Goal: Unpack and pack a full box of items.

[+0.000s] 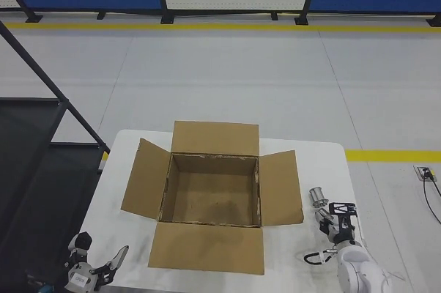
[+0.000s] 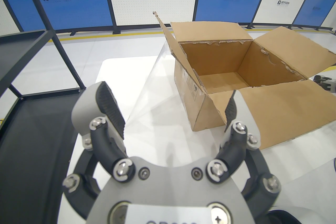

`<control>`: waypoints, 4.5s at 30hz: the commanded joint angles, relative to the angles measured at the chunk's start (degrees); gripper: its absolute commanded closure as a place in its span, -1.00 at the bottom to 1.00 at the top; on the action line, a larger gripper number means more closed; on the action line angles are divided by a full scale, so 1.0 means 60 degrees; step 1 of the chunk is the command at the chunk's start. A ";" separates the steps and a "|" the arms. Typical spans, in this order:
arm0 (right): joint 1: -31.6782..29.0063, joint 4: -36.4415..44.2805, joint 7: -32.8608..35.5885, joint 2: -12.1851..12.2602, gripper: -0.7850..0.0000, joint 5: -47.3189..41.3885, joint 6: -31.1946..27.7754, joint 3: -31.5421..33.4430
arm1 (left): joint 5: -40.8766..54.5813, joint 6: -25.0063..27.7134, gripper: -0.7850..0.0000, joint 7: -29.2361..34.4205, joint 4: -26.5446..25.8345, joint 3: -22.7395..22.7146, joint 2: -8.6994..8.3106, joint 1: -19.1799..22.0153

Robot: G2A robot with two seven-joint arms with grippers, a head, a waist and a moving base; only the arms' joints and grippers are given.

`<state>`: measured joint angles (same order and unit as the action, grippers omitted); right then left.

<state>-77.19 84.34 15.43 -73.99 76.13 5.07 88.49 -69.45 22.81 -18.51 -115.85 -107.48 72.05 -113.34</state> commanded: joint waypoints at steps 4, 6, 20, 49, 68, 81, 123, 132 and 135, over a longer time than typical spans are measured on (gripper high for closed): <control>-0.0061 0.0077 -0.0195 -0.0005 -0.51 -0.0088 0.0149 0.0081 | 0.0000 0.0000 -1.00 0.0000 0.0000 0.0000 0.0000 0.0000; -0.0131 0.0136 -0.0315 -0.0004 -0.50 -0.0148 0.0152 0.0133 | 0.0000 0.0000 -1.00 0.0000 0.0000 0.0000 0.0000 0.0000; -0.0381 0.0270 -0.0609 0.0023 -0.55 -0.0445 0.0002 0.0446 | 0.0000 0.0000 -1.00 0.0000 0.0000 0.0000 0.0000 0.0000; -0.1146 0.0842 0.0073 0.0188 -0.74 0.0197 -0.1270 0.0493 | 0.0000 0.0000 -1.00 0.0000 0.0000 0.0000 0.0000 0.0000; -0.0043 0.0037 0.0339 0.0073 -0.36 0.0403 -0.0374 -0.0230 | 0.0000 0.0000 -1.00 0.0000 0.0000 0.0000 0.0000 0.0000; 0.0071 -0.0093 0.0176 0.0015 -0.43 -0.0149 0.0346 -0.0047 | 0.0000 0.0000 -1.00 0.0000 0.0000 0.0000 0.0000 0.0000; 0.0340 -0.0015 0.0106 0.0016 1.00 -0.0920 0.0613 0.0339 | 0.0000 0.0000 -1.00 0.0000 0.0000 0.0000 0.0000 0.0000; 0.0589 -0.0443 0.0457 0.0052 1.00 -0.0739 0.0202 0.0273 | 0.0000 0.0000 -1.00 0.0000 0.0000 0.0000 0.0000 0.0000; 0.0619 -0.0554 0.0564 0.0068 1.00 -0.0691 0.0103 0.0289 | 0.0000 0.0000 -1.00 0.0000 0.0000 0.0000 0.0000 0.0000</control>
<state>-73.60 81.28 18.47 -73.63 71.81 5.90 90.17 -69.45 22.81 -18.51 -115.85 -107.48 72.05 -113.34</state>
